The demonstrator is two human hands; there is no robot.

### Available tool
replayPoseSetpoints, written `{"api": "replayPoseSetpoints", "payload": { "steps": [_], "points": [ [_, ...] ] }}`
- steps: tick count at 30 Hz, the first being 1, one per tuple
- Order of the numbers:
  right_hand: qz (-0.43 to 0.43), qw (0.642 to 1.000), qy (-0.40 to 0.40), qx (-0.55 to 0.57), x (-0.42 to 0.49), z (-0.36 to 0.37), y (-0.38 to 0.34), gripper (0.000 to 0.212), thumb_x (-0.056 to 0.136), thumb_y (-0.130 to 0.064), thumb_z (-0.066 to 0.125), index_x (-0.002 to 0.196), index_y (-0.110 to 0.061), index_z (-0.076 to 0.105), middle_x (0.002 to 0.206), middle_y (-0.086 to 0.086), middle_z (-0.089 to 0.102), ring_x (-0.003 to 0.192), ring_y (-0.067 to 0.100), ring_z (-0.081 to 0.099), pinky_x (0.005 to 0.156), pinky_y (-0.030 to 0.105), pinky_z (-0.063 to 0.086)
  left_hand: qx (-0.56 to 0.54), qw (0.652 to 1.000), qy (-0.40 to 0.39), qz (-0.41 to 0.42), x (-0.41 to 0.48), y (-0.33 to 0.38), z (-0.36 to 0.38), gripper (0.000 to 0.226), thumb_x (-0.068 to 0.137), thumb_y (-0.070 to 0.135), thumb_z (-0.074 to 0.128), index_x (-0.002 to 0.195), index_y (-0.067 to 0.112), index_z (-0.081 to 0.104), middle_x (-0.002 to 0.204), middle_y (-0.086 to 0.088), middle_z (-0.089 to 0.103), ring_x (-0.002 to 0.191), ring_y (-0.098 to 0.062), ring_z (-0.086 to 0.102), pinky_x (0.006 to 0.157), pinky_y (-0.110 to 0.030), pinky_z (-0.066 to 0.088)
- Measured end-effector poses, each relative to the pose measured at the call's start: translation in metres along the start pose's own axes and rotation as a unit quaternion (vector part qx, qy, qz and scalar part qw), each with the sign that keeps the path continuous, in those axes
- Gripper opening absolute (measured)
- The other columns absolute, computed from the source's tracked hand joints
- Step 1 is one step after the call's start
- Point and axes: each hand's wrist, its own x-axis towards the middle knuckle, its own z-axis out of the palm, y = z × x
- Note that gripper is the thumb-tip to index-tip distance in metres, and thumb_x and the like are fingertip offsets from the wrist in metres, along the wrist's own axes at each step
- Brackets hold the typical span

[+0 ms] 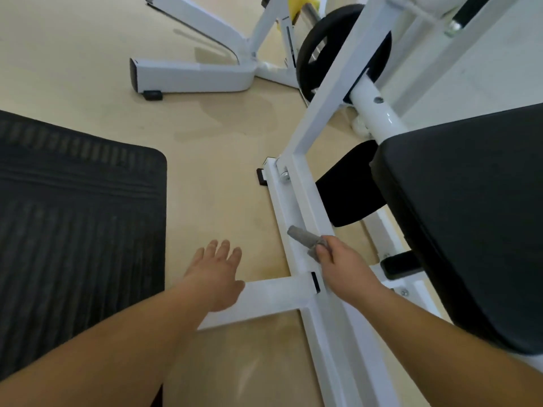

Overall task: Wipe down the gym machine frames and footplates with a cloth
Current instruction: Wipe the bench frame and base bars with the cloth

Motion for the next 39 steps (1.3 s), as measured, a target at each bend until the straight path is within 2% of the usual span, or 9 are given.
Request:
{"api": "replayPoseSetpoints", "payload": {
  "steps": [4, 11, 15, 18, 21, 23, 33, 37, 39],
  "points": [
    [-0.004, 1.0, -0.001, 0.004, 0.014, -0.014, -0.039, 0.02, 0.11, -0.037, 0.037, 0.109, -0.026, 0.054, 0.095, -0.005, 0.061, 0.08, 0.006, 0.058, 0.059, 0.025, 0.04, -0.06, 0.997, 0.025, -0.03, -0.007, -0.013, -0.036, 0.077, 0.106, 0.055, 0.032, 0.164, 0.019, -0.002, 0.172, -0.01, -0.003, 0.158, -0.033, 0.001, 0.128, -0.046, 0.01],
    [0.007, 0.993, 0.065, 0.101, 0.061, 0.029, -0.052, 0.024, 0.11, -0.038, 0.036, 0.11, -0.023, 0.054, 0.102, 0.0, 0.064, 0.093, 0.018, 0.061, 0.074, 0.035, 0.045, -0.062, 0.996, 0.017, -0.058, 0.036, -0.031, -0.028, 0.071, 0.105, 0.051, 0.037, 0.161, 0.013, 0.016, 0.169, -0.013, 0.01, 0.154, -0.033, 0.015, 0.124, -0.046, 0.024],
    [-0.008, 0.977, 0.14, 0.16, 0.085, 0.041, -0.047, 0.031, 0.11, -0.034, 0.037, 0.132, -0.02, 0.053, 0.113, -0.007, 0.06, 0.108, 0.011, 0.06, 0.08, 0.025, 0.041, -0.012, 0.994, -0.01, -0.112, 0.08, -0.046, -0.015, 0.07, 0.097, 0.056, 0.051, 0.152, 0.015, 0.036, 0.163, -0.014, 0.019, 0.146, -0.034, 0.026, 0.114, -0.049, 0.035],
    [-0.063, 0.978, 0.16, 0.117, 0.11, 0.042, -0.041, 0.042, 0.111, -0.031, 0.036, 0.15, -0.015, 0.041, 0.143, -0.008, 0.052, 0.128, 0.0, 0.049, 0.095, 0.012, 0.034, 0.002, 0.988, -0.012, -0.154, 0.113, -0.064, -0.014, 0.102, 0.086, 0.071, 0.06, 0.16, 0.015, 0.017, 0.169, -0.017, 0.002, 0.154, -0.039, 0.009, 0.12, -0.057, 0.023],
    [-0.129, 0.981, 0.146, -0.002, 0.138, 0.059, -0.026, 0.044, 0.109, -0.034, 0.033, 0.15, -0.017, 0.037, 0.158, 0.004, 0.038, 0.141, 0.023, 0.041, 0.097, 0.031, 0.042, 0.007, 0.982, -0.025, -0.185, 0.137, -0.077, -0.003, 0.132, 0.069, 0.084, 0.067, 0.163, 0.019, 0.0, 0.17, -0.017, -0.007, 0.156, -0.039, -0.002, 0.122, -0.063, 0.013],
    [-0.133, 0.984, 0.102, -0.052, 0.152, 0.083, -0.018, 0.048, 0.109, -0.037, 0.032, 0.152, -0.018, 0.035, 0.16, 0.003, 0.035, 0.144, 0.025, 0.039, 0.104, 0.043, 0.047, 0.001, 0.981, -0.034, -0.191, 0.144, -0.082, 0.013, 0.141, 0.064, 0.085, 0.07, 0.163, 0.02, -0.008, 0.169, -0.014, -0.015, 0.157, -0.037, -0.007, 0.122, -0.061, 0.015],
    [-0.017, 0.994, 0.018, -0.104, 0.202, 0.151, 0.021, 0.06, 0.11, -0.037, 0.025, 0.163, -0.009, 0.015, 0.172, 0.006, 0.006, 0.159, 0.019, 0.003, 0.128, 0.039, 0.016, -0.001, 0.982, -0.034, -0.186, 0.155, -0.088, 0.033, 0.148, 0.063, 0.085, 0.071, 0.159, 0.022, -0.022, 0.166, -0.011, -0.029, 0.155, -0.036, -0.018, 0.125, -0.058, 0.014],
    [-0.11, 0.983, 0.075, -0.128, 0.226, 0.136, 0.003, 0.058, 0.111, -0.033, 0.028, 0.163, -0.009, 0.016, 0.172, 0.007, 0.007, 0.159, 0.02, 0.005, 0.128, 0.038, 0.015, 0.006, 0.982, -0.031, -0.187, 0.157, -0.089, 0.034, 0.148, 0.064, 0.086, 0.069, 0.158, 0.022, -0.024, 0.165, -0.012, -0.032, 0.155, -0.037, -0.02, 0.124, -0.058, 0.014],
    [-0.23, 0.936, 0.14, -0.225, 0.244, 0.12, -0.01, 0.058, 0.109, -0.02, 0.042, 0.161, -0.004, 0.023, 0.17, 0.013, 0.016, 0.158, 0.026, 0.012, 0.127, 0.043, 0.019, 0.008, 0.982, -0.034, -0.187, 0.156, -0.087, 0.033, 0.147, 0.065, 0.086, 0.068, 0.158, 0.021, -0.025, 0.164, -0.012, -0.033, 0.155, -0.037, -0.021, 0.124, -0.058, 0.013]
  ]
}}
